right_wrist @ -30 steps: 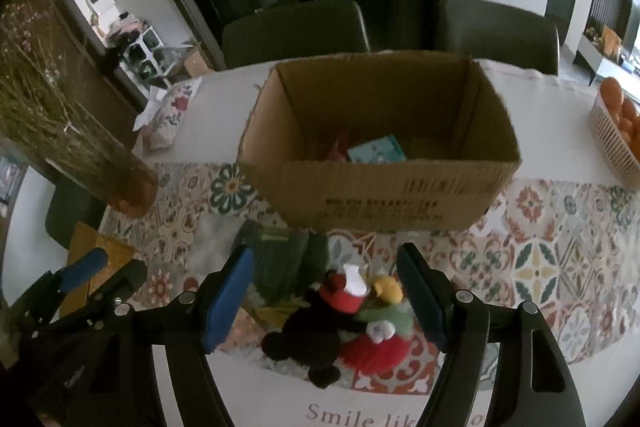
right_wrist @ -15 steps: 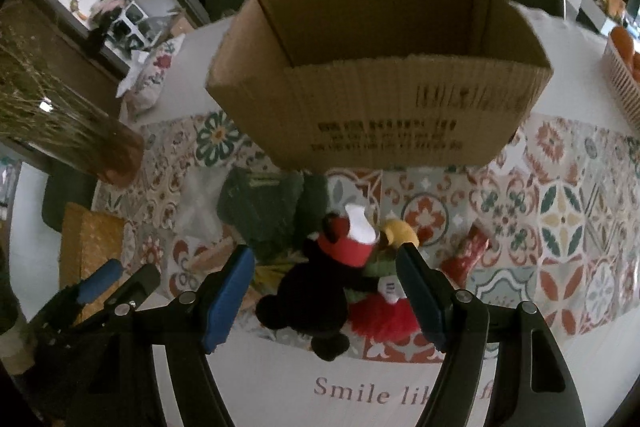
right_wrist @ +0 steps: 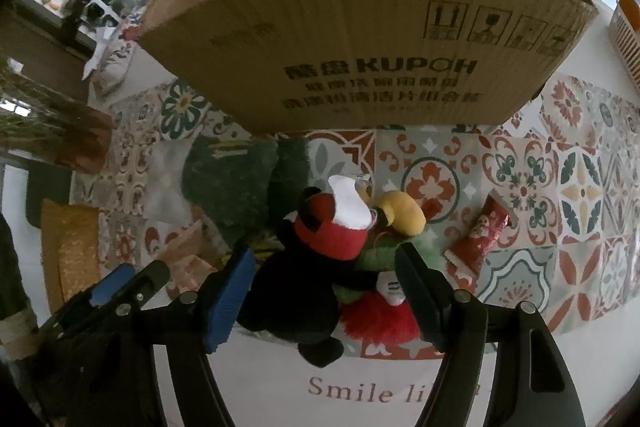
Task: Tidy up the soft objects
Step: 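Grasp the pink biscuit packet with the left tool while the right tool grasps the plush toy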
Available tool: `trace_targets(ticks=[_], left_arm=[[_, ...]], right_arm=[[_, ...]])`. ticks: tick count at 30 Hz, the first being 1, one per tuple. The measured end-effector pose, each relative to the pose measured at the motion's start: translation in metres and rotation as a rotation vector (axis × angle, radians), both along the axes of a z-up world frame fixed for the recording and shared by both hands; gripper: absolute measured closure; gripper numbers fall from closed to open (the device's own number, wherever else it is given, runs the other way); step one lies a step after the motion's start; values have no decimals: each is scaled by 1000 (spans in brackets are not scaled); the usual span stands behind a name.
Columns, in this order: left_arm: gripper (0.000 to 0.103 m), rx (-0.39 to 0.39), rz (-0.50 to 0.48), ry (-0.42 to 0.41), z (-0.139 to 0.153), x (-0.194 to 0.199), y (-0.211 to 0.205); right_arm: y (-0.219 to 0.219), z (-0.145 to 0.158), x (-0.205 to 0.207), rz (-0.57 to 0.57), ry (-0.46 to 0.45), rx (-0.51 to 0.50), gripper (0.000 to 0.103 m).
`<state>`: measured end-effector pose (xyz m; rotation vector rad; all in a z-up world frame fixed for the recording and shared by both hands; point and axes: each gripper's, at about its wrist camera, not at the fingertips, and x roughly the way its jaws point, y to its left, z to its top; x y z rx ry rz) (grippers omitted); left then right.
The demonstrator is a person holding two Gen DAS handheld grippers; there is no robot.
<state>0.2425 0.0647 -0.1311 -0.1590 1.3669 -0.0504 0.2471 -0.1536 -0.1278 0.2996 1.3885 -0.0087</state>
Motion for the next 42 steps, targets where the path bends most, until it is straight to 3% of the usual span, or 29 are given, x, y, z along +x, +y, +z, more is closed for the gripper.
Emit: trace_targets(ticks=[14, 35, 39, 42], left_arm=[[41, 20, 32, 81, -38, 12, 0], [37, 80, 61, 172, -72, 20, -20], [41, 77, 56, 194, -82, 16, -22], [51, 81, 43, 175, -84, 12, -24]], right_arm=[[-2, -31, 13, -19, 51, 9, 39], [6, -47, 23, -2, 47, 51, 40], [12, -48, 21, 26, 40, 79, 56], [16, -48, 18, 39, 26, 71, 58]])
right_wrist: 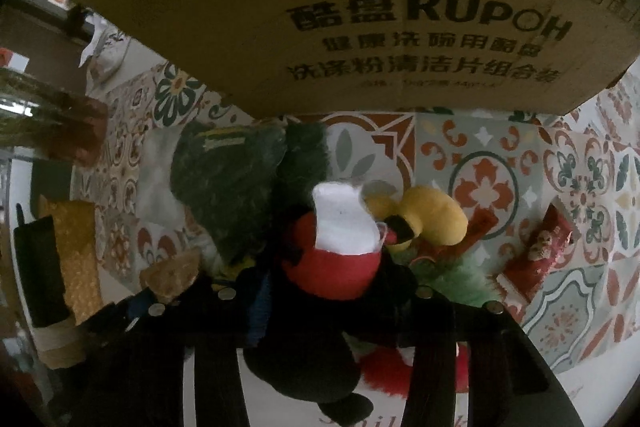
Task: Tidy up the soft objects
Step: 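Grasp the pink biscuit packet with the left tool while the right tool grasps the plush toy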
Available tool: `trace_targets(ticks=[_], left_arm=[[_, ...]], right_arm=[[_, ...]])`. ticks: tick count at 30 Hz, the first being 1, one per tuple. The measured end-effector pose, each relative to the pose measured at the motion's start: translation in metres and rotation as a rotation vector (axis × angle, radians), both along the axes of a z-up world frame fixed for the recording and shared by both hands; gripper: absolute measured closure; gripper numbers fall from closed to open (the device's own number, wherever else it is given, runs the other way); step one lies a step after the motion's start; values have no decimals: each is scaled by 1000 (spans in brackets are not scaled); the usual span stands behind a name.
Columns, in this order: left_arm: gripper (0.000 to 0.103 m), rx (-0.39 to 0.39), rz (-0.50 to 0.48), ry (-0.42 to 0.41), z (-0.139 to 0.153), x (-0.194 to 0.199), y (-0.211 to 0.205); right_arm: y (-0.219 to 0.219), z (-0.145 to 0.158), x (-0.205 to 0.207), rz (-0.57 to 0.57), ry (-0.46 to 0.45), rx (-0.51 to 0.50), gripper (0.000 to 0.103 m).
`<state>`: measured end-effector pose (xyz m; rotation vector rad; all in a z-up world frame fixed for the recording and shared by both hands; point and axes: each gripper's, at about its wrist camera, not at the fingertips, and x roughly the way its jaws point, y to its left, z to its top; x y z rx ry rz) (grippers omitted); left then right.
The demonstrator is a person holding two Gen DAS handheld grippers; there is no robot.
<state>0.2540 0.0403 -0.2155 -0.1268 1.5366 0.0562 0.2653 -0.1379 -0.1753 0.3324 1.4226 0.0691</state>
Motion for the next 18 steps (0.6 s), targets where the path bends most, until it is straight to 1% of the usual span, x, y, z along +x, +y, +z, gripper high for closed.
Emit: trace_targets(ticks=[2, 5, 8, 11, 14, 18], left_arm=[[54, -4, -2, -12, 1, -3, 2], [55, -24, -4, -34, 7, -9, 4], [55, -11, -25, -72, 17, -16, 5], [55, -17, -42, -111, 30, -21, 2], [55, -34, -50, -144, 48, -16, 7], [56, -63, -64, -186, 71, -27, 10]], right_arm=[[-1, 2, -3, -1, -10, -8, 59], [-2, 8, -7, 3, -28, -16, 60], [-6, 15, -12, -5, -42, -5, 60], [-10, 25, -20, -4, -66, -4, 61], [-14, 34, -26, -9, -85, -1, 61], [-21, 46, -36, -32, -116, 17, 61]])
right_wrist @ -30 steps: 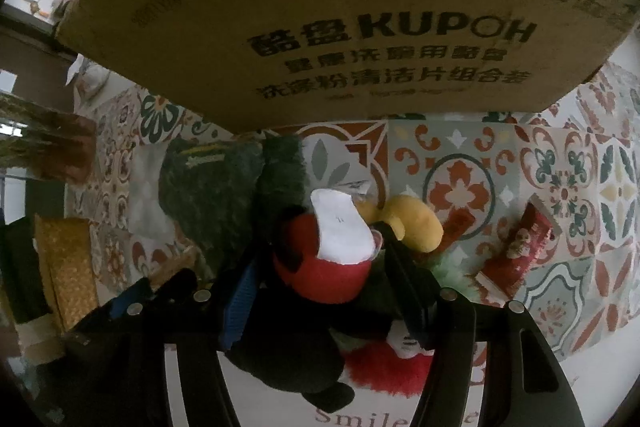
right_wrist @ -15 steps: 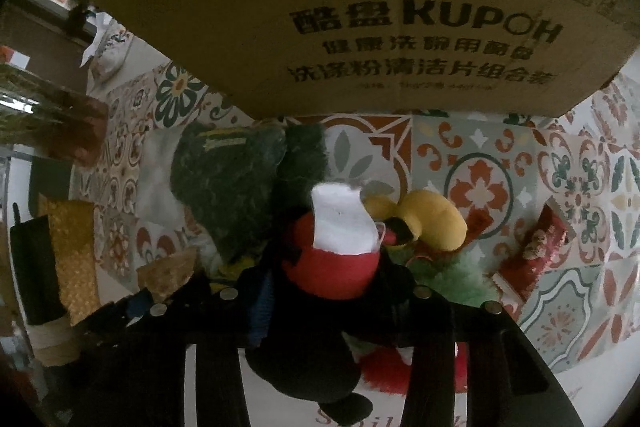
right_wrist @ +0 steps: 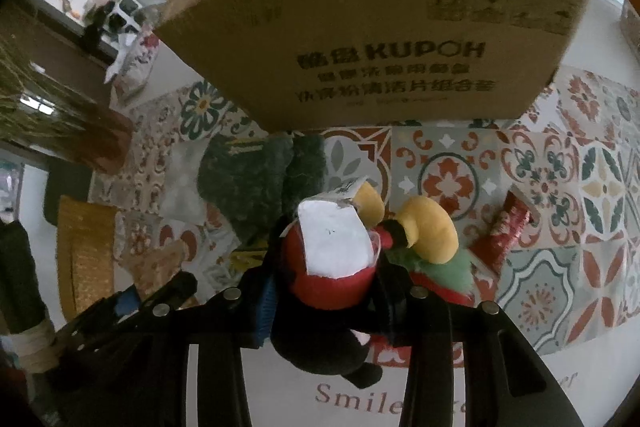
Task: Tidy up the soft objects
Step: 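Grasp the pink biscuit packet with the left tool while the right tool grasps the plush toy, then carry the biscuit packet and plush toy over the cardboard box with both tools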
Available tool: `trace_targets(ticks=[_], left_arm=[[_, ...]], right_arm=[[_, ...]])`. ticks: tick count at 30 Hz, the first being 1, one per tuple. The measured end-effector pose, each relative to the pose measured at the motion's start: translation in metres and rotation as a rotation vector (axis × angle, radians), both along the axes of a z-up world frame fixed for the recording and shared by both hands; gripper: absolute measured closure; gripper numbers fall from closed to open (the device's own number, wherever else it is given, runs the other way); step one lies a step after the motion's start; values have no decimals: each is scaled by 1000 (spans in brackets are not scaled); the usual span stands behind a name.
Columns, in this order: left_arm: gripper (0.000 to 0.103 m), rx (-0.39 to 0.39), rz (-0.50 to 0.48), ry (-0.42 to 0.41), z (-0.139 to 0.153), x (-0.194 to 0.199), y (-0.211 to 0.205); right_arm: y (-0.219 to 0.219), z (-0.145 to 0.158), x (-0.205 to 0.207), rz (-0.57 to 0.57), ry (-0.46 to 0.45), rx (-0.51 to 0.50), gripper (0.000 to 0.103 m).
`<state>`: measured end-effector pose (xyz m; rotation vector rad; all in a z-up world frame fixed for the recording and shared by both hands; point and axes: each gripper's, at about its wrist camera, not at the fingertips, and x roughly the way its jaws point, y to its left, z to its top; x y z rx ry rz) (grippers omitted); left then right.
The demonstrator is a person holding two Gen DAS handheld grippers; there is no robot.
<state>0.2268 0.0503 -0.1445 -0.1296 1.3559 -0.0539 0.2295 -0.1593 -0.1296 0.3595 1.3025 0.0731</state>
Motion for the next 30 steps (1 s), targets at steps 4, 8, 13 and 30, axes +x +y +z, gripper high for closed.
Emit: trace_targets(ticks=[4, 8, 13, 30], left_arm=[[57, -27, -13, -44, 23, -8, -9], [58, -38, -35, -86, 37, -11, -20], [59, -45, -70, -142, 56, -13, -32], [59, -57, -162, -313, 116, -25, -57]], right_arm=[[-6, 13, -10, -13, -33, 9, 61], [-12, 28, -21, -22, -72, 11, 61], [-19, 46, -33, -34, -118, 8, 61], [-34, 104, -60, -62, -269, -24, 61]])
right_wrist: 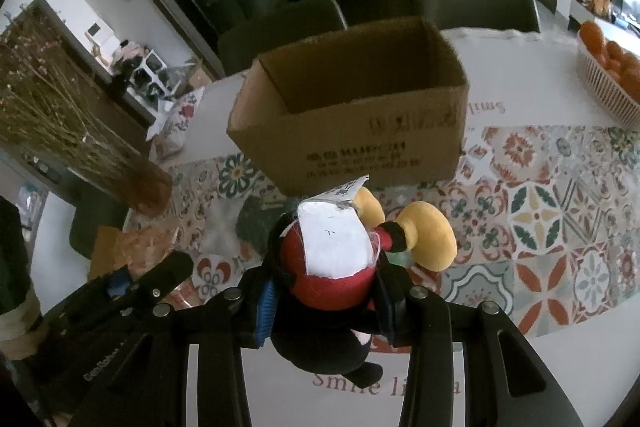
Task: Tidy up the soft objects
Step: 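Carry the biscuit packet and plush toy over the cardboard box with both tools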
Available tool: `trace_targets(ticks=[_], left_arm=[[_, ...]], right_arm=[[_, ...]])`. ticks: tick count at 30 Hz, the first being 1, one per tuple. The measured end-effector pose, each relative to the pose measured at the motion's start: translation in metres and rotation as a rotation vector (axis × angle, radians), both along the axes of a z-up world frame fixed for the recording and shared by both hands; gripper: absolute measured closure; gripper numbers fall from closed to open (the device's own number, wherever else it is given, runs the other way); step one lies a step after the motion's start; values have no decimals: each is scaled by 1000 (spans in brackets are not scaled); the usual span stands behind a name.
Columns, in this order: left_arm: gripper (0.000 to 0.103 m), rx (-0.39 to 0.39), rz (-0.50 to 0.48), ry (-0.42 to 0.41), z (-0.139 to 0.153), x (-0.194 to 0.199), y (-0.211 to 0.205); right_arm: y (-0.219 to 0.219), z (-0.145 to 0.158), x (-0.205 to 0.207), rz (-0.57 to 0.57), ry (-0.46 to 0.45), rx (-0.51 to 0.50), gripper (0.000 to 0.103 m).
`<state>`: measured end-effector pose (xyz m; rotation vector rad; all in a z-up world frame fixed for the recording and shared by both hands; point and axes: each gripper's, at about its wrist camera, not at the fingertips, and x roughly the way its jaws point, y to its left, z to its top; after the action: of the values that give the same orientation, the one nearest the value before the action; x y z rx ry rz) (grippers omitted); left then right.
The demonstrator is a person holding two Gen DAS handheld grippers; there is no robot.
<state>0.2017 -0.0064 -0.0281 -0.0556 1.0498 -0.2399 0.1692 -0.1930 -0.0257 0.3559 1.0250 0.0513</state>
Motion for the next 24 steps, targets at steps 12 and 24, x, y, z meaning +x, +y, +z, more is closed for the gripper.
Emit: trace_targets(ticks=[12, 24], left_arm=[[59, -23, -58, -105, 40, 3, -17], [59, -35, -86, -180, 69, 17, -30]], right_arm=[[-10, 44, -2, -9, -121, -41, 61], [-21, 78, 10, -18, -218, -77, 61]])
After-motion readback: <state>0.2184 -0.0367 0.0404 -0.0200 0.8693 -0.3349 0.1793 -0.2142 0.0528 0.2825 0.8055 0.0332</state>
